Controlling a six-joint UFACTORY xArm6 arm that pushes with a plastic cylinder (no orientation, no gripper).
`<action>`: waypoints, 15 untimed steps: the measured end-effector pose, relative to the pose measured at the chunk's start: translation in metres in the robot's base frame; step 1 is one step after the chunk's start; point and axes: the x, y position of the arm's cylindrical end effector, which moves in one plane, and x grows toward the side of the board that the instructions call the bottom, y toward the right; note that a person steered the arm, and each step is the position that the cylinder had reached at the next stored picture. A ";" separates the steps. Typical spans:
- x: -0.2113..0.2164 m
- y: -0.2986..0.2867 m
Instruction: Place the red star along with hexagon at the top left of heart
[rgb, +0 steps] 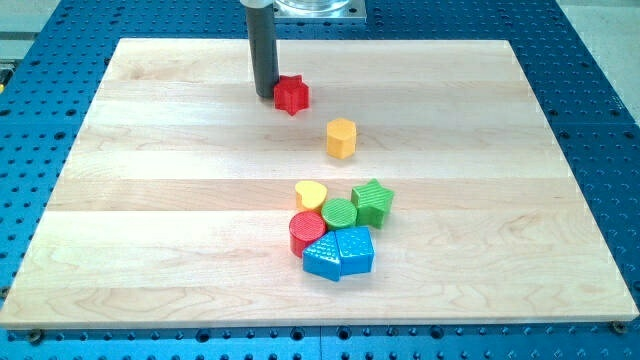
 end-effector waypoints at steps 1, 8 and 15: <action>-0.020 0.029; 0.041 0.087; 0.137 0.056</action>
